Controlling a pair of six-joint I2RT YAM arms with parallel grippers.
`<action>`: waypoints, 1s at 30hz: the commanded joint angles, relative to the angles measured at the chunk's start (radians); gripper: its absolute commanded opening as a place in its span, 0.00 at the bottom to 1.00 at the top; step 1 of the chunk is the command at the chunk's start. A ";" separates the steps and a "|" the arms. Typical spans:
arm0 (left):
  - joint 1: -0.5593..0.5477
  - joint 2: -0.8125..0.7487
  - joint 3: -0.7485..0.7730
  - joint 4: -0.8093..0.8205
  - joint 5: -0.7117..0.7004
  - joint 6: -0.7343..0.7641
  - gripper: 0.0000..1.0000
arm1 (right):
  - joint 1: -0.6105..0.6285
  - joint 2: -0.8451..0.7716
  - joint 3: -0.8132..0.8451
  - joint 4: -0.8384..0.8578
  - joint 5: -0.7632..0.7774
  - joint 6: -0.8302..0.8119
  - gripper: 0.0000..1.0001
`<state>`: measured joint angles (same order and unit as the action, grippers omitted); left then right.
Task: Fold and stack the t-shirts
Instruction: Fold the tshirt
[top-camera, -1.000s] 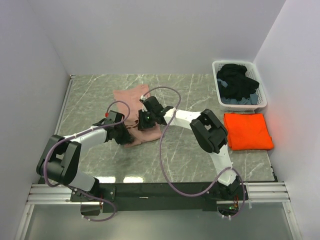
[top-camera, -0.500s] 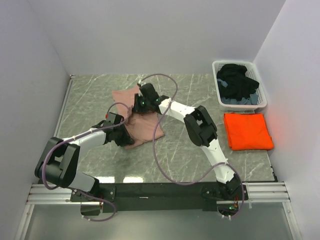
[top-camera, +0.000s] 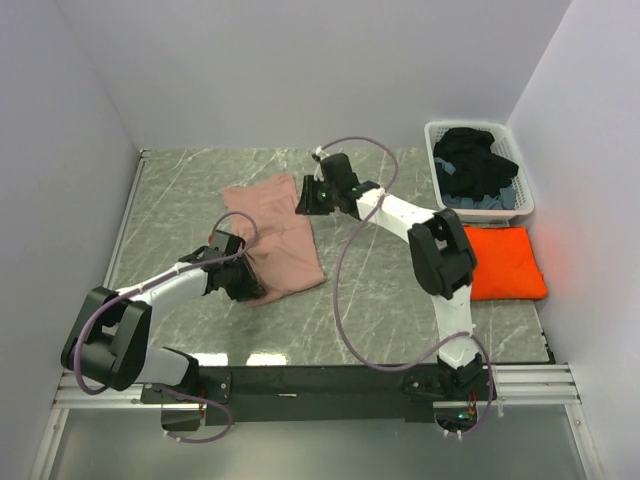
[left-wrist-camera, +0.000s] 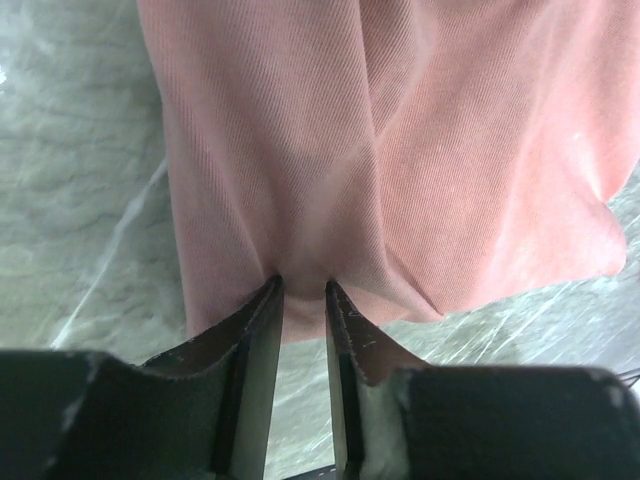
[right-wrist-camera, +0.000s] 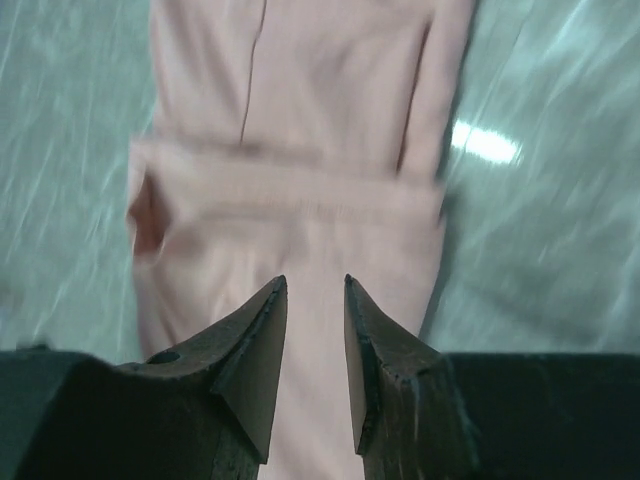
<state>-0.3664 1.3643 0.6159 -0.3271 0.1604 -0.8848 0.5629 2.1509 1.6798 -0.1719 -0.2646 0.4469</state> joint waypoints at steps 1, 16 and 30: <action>-0.005 -0.037 0.007 -0.081 -0.036 0.027 0.32 | 0.019 -0.146 -0.155 0.034 -0.103 -0.007 0.36; -0.005 -0.257 0.012 -0.262 -0.157 -0.101 0.70 | -0.021 -0.574 -0.877 0.334 -0.231 0.429 0.68; 0.003 -0.277 -0.168 -0.093 -0.157 -0.305 0.65 | 0.044 -0.458 -1.023 0.636 -0.220 0.674 0.69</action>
<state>-0.3641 1.0939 0.4759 -0.4755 0.0219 -1.1301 0.5819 1.6615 0.6708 0.3428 -0.4908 1.0519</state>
